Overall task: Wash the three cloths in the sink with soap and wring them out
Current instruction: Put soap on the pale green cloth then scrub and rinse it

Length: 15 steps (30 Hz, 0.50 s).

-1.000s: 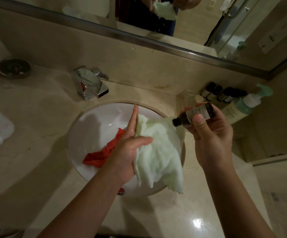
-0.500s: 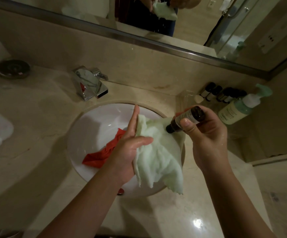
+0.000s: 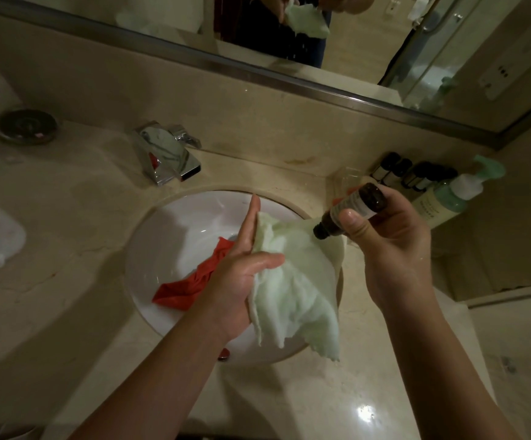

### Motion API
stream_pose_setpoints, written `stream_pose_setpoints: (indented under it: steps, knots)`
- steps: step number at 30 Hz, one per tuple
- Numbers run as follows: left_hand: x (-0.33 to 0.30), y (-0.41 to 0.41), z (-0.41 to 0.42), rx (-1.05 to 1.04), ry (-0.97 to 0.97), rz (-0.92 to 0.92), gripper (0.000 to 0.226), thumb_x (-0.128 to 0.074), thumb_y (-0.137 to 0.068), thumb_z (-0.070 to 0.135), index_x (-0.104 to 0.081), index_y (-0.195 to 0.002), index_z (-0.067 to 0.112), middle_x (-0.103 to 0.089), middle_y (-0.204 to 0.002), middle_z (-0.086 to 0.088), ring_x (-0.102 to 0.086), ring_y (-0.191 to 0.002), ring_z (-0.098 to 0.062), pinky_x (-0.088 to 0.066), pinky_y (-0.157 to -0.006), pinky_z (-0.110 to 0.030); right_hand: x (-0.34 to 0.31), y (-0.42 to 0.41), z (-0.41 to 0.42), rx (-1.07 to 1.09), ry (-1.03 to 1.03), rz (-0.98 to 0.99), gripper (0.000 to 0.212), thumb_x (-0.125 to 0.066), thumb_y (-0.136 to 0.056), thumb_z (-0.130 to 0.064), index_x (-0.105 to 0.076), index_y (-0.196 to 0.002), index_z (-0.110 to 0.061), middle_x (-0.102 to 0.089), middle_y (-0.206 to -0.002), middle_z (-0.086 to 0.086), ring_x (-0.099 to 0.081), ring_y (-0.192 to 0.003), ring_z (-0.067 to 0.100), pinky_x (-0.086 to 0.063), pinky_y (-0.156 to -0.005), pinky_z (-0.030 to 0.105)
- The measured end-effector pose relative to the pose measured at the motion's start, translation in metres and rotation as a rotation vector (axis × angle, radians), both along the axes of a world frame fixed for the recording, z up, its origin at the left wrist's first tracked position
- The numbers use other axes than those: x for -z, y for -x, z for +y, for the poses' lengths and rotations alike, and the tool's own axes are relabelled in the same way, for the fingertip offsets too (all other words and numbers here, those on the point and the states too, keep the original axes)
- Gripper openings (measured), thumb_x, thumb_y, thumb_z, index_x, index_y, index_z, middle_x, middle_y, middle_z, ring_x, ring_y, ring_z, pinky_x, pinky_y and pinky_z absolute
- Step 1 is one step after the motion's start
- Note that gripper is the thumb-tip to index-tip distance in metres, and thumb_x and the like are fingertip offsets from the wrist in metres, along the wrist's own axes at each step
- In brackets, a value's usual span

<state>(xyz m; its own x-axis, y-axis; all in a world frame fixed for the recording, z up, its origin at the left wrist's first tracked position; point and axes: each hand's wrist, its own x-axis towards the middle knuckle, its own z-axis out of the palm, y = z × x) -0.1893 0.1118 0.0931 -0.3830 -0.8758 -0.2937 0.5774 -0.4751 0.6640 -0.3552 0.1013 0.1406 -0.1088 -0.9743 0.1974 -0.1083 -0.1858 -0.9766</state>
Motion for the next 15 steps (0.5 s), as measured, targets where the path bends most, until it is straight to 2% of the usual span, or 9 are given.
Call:
stream_pose_setpoints:
  steps: [2,3,7,11,15]
  knots:
    - [-0.001,0.001,0.0,0.004,-0.002,0.004,0.094,-0.055,-0.068,-0.001,-0.033,-0.142,0.053,-0.074,-0.105,0.007,-0.071,-0.098,-0.022,-0.057,-0.078,-0.038,0.001,-0.002,0.0,-0.008,0.004,0.024,0.028,-0.081,-0.062,-0.039,-0.068,-0.086,-0.033,-0.07,-0.088,-0.005,-0.067,-0.094,0.026,-0.052,-0.089,0.053]
    - [-0.001,0.0,-0.001,0.005,-0.004,0.005,0.094,-0.056,-0.068,-0.001,-0.034,-0.142,0.053,-0.074,-0.108,0.006,-0.071,-0.098,-0.023,-0.057,-0.077,-0.038,0.001,-0.003,0.0,-0.008,0.005,0.027,0.028,-0.083,-0.061,-0.041,-0.067,-0.083,-0.033,-0.07,-0.085,-0.004,-0.067,-0.091,0.026,-0.054,-0.086,0.051]
    - [-0.002,-0.001,-0.001,0.003,-0.015,0.001,0.094,-0.057,-0.066,0.0,-0.036,-0.14,0.054,-0.068,-0.119,0.005,-0.07,-0.102,-0.023,-0.058,-0.078,-0.039,0.0,-0.002,0.0,-0.007,-0.023,-0.021,0.018,-0.08,-0.069,-0.026,-0.067,-0.08,-0.03,-0.069,-0.078,-0.009,-0.067,-0.081,0.014,-0.055,-0.077,0.033]
    - [-0.001,-0.002,0.0,0.005,-0.017,0.019,0.093,-0.056,-0.068,-0.002,-0.036,-0.14,0.054,-0.07,-0.117,0.003,-0.07,-0.101,-0.024,-0.059,-0.076,-0.039,-0.007,-0.002,0.001,0.043,-0.031,-0.076,0.024,-0.072,-0.07,-0.023,-0.065,-0.093,-0.019,-0.071,-0.083,-0.006,-0.068,-0.084,0.017,-0.057,-0.077,0.03]
    - [-0.002,-0.001,0.001,0.008,-0.017,0.035,0.094,-0.055,-0.067,-0.002,-0.036,-0.142,0.053,-0.068,-0.122,0.003,-0.068,-0.105,-0.024,-0.057,-0.08,-0.039,-0.012,-0.004,0.002,0.059,-0.029,-0.131,0.026,-0.068,-0.071,-0.02,-0.063,-0.095,-0.014,-0.071,-0.081,-0.007,-0.069,-0.081,0.012,-0.055,-0.071,0.022]
